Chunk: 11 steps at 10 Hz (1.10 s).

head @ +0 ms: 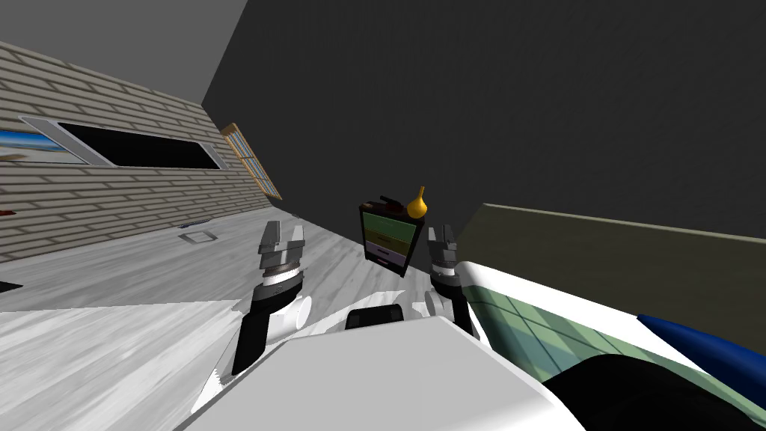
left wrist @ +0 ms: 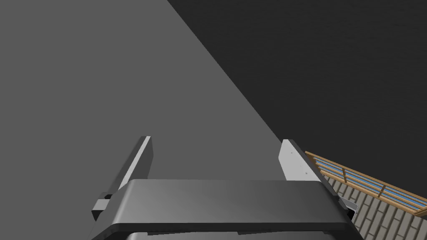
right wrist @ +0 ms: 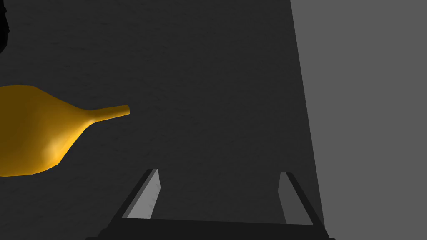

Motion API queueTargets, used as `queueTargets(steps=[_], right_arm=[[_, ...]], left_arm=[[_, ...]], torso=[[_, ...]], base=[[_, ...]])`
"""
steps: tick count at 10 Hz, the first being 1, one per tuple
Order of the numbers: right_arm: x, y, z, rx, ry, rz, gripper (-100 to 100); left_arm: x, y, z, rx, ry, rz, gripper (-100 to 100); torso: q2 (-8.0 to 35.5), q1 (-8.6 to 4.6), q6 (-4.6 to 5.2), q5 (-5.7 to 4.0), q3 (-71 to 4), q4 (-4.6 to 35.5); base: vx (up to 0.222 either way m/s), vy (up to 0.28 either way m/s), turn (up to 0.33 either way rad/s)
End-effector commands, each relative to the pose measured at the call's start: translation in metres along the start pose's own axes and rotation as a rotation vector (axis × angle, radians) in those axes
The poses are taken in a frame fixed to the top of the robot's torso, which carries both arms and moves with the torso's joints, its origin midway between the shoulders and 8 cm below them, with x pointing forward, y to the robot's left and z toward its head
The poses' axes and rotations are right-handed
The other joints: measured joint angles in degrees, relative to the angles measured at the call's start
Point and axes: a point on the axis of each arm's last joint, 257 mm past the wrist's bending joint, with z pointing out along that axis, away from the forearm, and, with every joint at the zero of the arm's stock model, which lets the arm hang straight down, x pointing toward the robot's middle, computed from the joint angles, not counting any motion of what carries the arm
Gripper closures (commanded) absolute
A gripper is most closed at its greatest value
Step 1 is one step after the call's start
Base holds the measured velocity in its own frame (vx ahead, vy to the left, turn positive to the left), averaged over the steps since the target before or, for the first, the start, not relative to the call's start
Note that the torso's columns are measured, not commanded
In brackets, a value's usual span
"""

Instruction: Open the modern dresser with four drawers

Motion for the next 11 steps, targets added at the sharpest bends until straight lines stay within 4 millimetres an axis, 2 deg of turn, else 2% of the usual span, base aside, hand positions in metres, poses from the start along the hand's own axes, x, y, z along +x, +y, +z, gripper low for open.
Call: queueTargets(steps=[1,9,10,11], right_arm=[[0.000,0.000,0.000,0.000,0.000,0.000,0],[0.000,0.000,0.000,0.000,0.000,0.000,0],[0.008,-0.007,-0.002,0.022,0.043,-0.023,-100],[0.014,-0.015,-0.005,0.045,0.077,-0.044,-100]], left_arm=[[0.000,0.000,0.000,0.000,0.000,0.000,0],[0.000,0.000,0.000,0.000,0.000,0.000,0],[0.000,0.000,0.000,0.000,0.000,0.000,0],[0.000,0.000,0.000,0.000,0.000,0.000,0]], torso=[[2.32,0.00,0.00,0.00,-4.67,2.35],[35.39,0.00,0.00,0.00,-70.73,35.37],[39.62,0.00,0.00,0.00,-79.19,39.60],[41.54,0.05,0.00,0.01,-83.14,41.49]], base=[[0.000,0.000,0.000],[0.000,0.000,0.000],[0.009,0.019,-0.017],[0.017,0.046,-0.030]])
